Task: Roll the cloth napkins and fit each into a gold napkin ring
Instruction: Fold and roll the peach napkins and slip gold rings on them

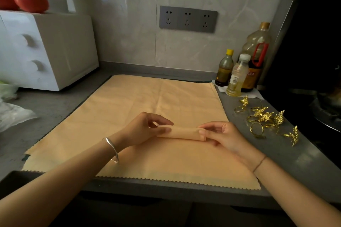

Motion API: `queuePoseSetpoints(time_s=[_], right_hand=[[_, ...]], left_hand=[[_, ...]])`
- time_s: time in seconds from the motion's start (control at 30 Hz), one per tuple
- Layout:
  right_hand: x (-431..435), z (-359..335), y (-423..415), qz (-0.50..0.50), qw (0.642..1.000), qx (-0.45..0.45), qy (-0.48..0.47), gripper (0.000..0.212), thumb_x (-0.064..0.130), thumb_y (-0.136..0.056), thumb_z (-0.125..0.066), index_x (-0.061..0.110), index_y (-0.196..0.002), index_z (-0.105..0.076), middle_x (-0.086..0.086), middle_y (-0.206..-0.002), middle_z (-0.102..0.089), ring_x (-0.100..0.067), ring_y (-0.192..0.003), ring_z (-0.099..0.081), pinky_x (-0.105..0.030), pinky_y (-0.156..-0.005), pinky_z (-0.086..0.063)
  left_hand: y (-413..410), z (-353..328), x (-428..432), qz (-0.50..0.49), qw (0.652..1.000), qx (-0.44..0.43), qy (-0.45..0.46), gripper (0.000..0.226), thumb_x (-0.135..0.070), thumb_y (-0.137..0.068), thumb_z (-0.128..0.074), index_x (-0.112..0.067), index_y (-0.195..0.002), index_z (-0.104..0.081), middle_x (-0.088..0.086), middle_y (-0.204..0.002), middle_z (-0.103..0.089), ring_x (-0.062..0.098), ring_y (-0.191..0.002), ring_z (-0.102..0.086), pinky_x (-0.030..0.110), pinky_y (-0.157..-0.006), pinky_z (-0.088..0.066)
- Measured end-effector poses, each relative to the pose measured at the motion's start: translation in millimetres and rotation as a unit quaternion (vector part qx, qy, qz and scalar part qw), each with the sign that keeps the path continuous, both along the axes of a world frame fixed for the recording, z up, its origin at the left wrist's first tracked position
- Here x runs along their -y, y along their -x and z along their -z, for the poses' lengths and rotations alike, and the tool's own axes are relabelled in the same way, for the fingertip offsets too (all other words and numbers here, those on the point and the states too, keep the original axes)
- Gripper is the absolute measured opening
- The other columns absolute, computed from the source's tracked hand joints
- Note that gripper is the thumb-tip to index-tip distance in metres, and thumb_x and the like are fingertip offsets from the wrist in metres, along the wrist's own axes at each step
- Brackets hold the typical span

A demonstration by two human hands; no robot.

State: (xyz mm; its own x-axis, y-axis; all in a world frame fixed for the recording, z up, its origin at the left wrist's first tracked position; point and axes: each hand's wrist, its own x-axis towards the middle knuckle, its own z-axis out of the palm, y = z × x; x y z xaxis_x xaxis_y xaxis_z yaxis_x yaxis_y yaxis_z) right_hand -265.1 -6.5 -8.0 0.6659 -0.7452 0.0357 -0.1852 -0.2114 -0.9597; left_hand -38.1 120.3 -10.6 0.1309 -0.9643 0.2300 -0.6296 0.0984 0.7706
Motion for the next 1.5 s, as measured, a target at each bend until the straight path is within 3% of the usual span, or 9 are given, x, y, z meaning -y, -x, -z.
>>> queuePoseSetpoints(time_s=[0.2,0.3,0.5,0.67,0.77,0.9,1.07,1.33,1.5], right_hand=[[1,-6,-3,0.03,0.998,-0.044,-0.018,0.011,0.014,-0.079,-0.072,0.021,-0.088,-0.074,0.0,-0.092,-0.069,-0.006,-0.072,-0.052,-0.012,-0.044,-0.036],[3,-11,-7,0.036,0.996,-0.072,-0.041,0.013,0.013,-0.08,-0.071,0.021,-0.09,-0.074,0.008,-0.088,-0.068,-0.003,-0.069,-0.05,-0.011,-0.04,-0.03],[10,-19,-15,0.038,0.989,-0.12,-0.075,0.013,0.009,-0.078,-0.072,0.019,-0.087,-0.075,0.003,-0.084,-0.069,-0.002,-0.064,-0.052,-0.012,-0.038,-0.027],[11,-19,-14,0.035,0.988,-0.111,-0.102,0.014,0.007,-0.081,-0.068,0.015,-0.09,-0.073,-0.002,-0.079,-0.067,-0.001,-0.053,-0.054,-0.012,-0.036,-0.026],[9,-15,-11,0.031,0.993,-0.087,-0.068,0.012,0.009,-0.082,-0.069,0.016,-0.092,-0.073,-0.005,-0.079,-0.066,-0.007,-0.051,-0.051,-0.014,-0.041,-0.037],[9,-1,-2,-0.009,0.993,-0.075,0.089,0.021,0.015,-0.08,-0.073,0.021,-0.101,-0.07,0.0,-0.085,-0.065,-0.009,-0.07,-0.054,-0.015,-0.057,-0.046],[20,15,-1,-0.028,0.931,-0.139,0.337,0.037,0.032,-0.075,-0.076,0.027,-0.11,-0.066,0.015,-0.094,-0.057,-0.004,-0.092,-0.052,-0.021,-0.082,-0.043],[22,16,-2,-0.033,0.919,-0.138,0.369,0.026,0.031,-0.09,-0.059,0.016,-0.11,-0.065,0.008,-0.094,-0.054,-0.008,-0.086,-0.051,-0.029,-0.077,-0.045],[28,16,25,-0.008,0.934,-0.122,0.336,0.027,0.03,-0.09,-0.058,0.012,-0.11,-0.064,0.005,-0.096,-0.055,-0.009,-0.085,-0.055,-0.024,-0.074,-0.043]], left_hand=[[2,1,3,0.015,0.994,0.106,0.008,0.027,-0.027,-0.092,-0.055,-0.041,-0.114,-0.061,-0.017,-0.108,-0.055,0.003,-0.094,-0.055,0.015,-0.078,-0.046],[6,-1,2,0.003,0.975,0.22,0.027,0.029,-0.029,-0.093,-0.052,-0.039,-0.119,-0.059,-0.015,-0.107,-0.054,0.004,-0.084,-0.054,0.019,-0.076,-0.048],[30,-18,12,-0.011,0.892,0.448,0.054,0.042,-0.043,-0.092,-0.05,-0.034,-0.132,-0.048,-0.011,-0.138,-0.044,0.011,-0.125,-0.039,0.025,-0.107,-0.029],[53,-18,27,0.012,0.898,0.434,0.065,0.039,-0.038,-0.095,-0.046,-0.03,-0.132,-0.052,-0.007,-0.132,-0.054,0.015,-0.114,-0.053,0.027,-0.094,-0.044],[48,-12,30,0.008,0.922,0.385,0.045,0.038,-0.041,-0.092,-0.051,-0.031,-0.128,-0.055,-0.01,-0.128,-0.056,0.012,-0.111,-0.055,0.021,-0.091,-0.043],[42,-10,35,0.02,0.935,0.352,0.02,0.037,-0.04,-0.089,-0.058,-0.028,-0.123,-0.06,-0.008,-0.122,-0.061,0.013,-0.108,-0.057,0.023,-0.091,-0.043],[35,-13,42,0.044,0.95,0.309,0.001,0.034,-0.034,-0.088,-0.06,-0.021,-0.119,-0.063,-0.002,-0.117,-0.065,0.016,-0.103,-0.06,0.027,-0.091,-0.046],[37,-19,61,0.047,0.945,0.321,-0.038,0.032,-0.046,-0.086,-0.06,-0.024,-0.11,-0.064,-0.005,-0.103,-0.067,0.011,-0.084,-0.056,0.02,-0.071,-0.043],[59,-26,76,0.072,0.936,0.344,-0.027,0.035,-0.045,-0.086,-0.059,-0.028,-0.116,-0.062,-0.008,-0.109,-0.066,0.008,-0.085,-0.053,0.023,-0.075,-0.047]])
